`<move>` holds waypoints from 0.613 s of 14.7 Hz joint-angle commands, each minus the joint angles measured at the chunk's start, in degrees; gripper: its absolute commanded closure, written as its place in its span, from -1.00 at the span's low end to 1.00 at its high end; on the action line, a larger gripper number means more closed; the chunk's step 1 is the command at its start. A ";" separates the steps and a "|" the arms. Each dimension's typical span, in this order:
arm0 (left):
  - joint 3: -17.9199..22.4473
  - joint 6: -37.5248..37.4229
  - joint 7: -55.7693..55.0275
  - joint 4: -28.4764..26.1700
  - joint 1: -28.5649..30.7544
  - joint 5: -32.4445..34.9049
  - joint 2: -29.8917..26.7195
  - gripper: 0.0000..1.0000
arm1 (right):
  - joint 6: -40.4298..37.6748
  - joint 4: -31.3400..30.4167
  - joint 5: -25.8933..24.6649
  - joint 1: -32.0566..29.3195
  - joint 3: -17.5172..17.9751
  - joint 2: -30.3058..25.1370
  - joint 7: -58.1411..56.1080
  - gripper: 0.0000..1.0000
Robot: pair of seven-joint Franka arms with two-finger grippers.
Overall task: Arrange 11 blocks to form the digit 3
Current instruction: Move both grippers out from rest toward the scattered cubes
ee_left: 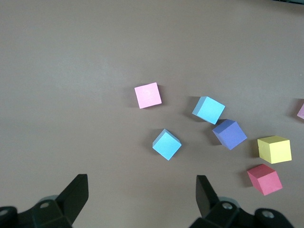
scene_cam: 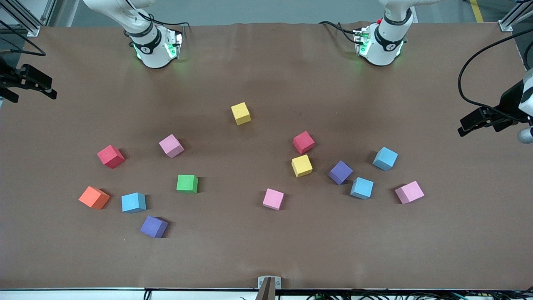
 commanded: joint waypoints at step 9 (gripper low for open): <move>-0.83 0.18 0.12 0.96 -0.86 0.25 2.07 -1.00 | -1.42 -0.87 -0.76 2.93 -0.27 -0.45 0.96 -1.00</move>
